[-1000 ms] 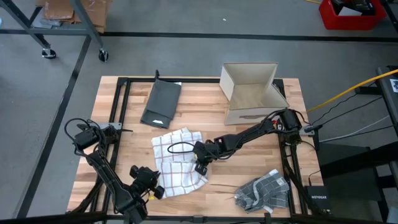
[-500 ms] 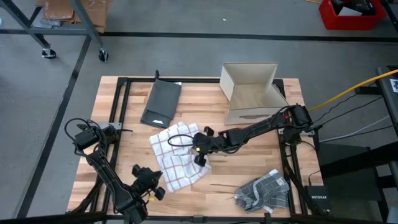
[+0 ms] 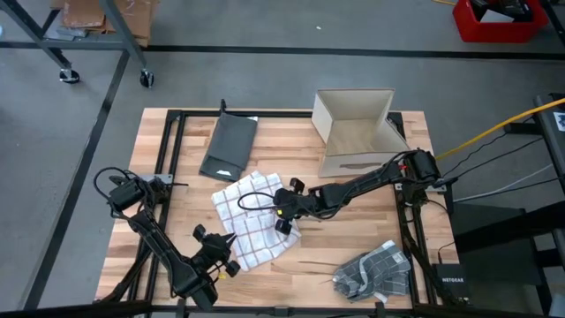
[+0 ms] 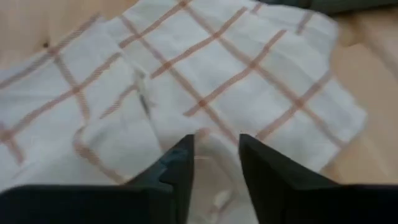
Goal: Fold towel
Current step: Fold the white kitchen towel
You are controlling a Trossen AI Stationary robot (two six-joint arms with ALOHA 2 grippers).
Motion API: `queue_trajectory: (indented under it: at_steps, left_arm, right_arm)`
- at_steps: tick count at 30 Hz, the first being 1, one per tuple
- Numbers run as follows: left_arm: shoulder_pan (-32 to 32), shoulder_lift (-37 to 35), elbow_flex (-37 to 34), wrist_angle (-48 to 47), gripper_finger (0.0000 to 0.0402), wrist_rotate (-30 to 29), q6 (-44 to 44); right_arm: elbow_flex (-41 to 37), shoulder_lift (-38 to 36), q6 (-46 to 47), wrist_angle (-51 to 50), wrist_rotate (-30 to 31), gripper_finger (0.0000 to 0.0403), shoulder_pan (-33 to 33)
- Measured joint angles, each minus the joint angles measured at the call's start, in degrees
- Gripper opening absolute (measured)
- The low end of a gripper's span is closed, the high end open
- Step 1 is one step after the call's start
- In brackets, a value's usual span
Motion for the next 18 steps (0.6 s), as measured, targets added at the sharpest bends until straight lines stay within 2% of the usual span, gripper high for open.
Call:
queue_trajectory:
  at_steps: [3, 7, 9, 15, 18]
  left_arm:
    - [0.97, 0.00, 0.00, 0.05, 0.0031, -2.74, 1.57]
    - [1.97, 0.00, 0.00, 0.63, 0.0031, -3.94, 2.12]
    - [2.25, 0.00, 0.00, 2.04, 0.0031, -2.99, 4.15]
    - [2.27, 0.00, -0.02, 11.52, 0.0031, -2.44, 14.75]
    - [2.30, 0.00, -0.02, 14.69, 0.0031, -2.38, 22.42]
  right_arm:
    - [0.00, 0.00, -3.78, 0.04, 3.72, 0.0159, -0.01]
    - [0.00, 0.00, -7.35, 0.03, 5.24, 0.0171, 0.00]
    - [0.00, -0.20, -7.33, -0.48, 1.84, 0.0172, 0.04]
    - [0.02, -1.55, -7.30, -3.98, -15.41, 0.0172, 0.15]
    - [0.00, -1.75, -7.39, -5.35, -16.56, 0.0172, 0.17]
